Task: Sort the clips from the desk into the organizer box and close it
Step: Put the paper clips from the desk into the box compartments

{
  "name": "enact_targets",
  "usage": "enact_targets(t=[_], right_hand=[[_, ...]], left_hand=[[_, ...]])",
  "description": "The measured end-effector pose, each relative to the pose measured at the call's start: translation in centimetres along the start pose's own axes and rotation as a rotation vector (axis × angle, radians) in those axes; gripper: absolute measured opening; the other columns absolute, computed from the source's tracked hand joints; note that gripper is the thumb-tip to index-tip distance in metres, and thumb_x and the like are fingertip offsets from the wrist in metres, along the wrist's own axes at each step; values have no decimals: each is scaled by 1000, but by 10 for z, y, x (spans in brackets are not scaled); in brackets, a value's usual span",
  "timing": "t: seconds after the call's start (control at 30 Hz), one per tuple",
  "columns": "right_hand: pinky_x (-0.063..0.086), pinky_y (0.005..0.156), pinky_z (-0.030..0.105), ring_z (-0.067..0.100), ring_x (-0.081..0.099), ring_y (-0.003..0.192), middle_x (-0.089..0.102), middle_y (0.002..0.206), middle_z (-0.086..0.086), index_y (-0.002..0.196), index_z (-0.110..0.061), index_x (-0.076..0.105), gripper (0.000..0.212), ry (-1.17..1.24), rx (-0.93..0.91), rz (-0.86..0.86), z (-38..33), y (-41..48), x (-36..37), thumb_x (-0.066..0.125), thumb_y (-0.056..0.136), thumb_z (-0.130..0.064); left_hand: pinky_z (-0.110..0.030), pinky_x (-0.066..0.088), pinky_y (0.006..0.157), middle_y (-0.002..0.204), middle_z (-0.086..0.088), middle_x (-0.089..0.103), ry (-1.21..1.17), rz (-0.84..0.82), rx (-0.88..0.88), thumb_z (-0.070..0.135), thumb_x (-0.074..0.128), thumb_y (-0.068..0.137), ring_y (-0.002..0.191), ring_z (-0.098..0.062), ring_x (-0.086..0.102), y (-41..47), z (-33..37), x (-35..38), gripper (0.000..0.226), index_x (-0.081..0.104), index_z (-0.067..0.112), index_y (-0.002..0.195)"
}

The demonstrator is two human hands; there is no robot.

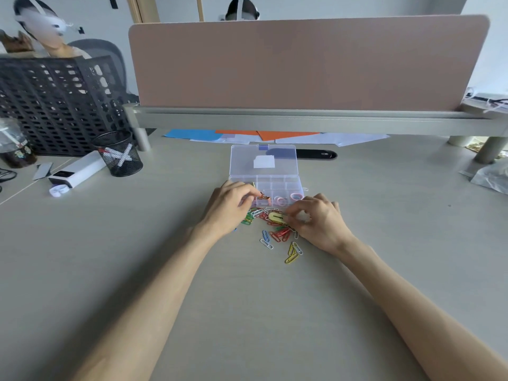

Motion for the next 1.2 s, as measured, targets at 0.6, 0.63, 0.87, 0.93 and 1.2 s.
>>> enact_targets(t=[0.6, 0.63, 0.87, 0.93, 1.2], right_hand=[[48, 59, 6, 26, 62, 87, 62, 111, 13, 113, -9, 65, 37, 150, 19, 98, -1, 65, -5, 43, 89, 9], [48, 62, 9, 29, 60, 94, 62, 114, 15, 115, -9, 65, 44, 107, 16, 78, -1, 71, -2, 41, 86, 13], [51, 94, 37, 24, 66, 102, 72, 108, 8, 105, -8, 71, 31, 138, 12, 102, -5, 100, 7, 52, 86, 8], [52, 92, 30, 20, 67, 98, 73, 104, 7, 102, -7, 71, 31, 171, -7, 108, -6, 102, 9, 53, 85, 10], [44, 81, 10, 14, 65, 91, 73, 102, 7, 101, -7, 71, 25, 209, -29, 116, -3, 103, 12, 56, 87, 7]], left_hand=[[-23, 23, 77, 76, 17, 60, 54, 156, 57, 21, 59, 82, 79, -8, 57, -9, -11, 11, 12, 69, 26, 84], [-24, 24, 77, 76, 17, 60, 55, 164, 53, 22, 57, 82, 79, -8, 58, -9, -10, 10, 12, 69, 26, 83], [-32, 31, 78, 88, 11, 67, 46, 233, -55, 19, 58, 87, 83, -16, 59, 15, -10, 0, 13, 68, 25, 93], [-33, 30, 81, 101, 9, 67, 39, 150, -112, 25, 56, 91, 93, -17, 59, 32, -12, 0, 21, 65, 25, 110], [-37, 36, 89, 94, 5, 72, -38, -30, -202, 31, 61, 89, 94, -19, 62, 71, -11, 14, 12, 70, 27, 96]])
Point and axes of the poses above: each hand's wrist, its own y-axis towards the middle knuckle, its own x-axis out of the palm, z = x × y, the point moved 1 cm from there along y, towards the middle knuckle
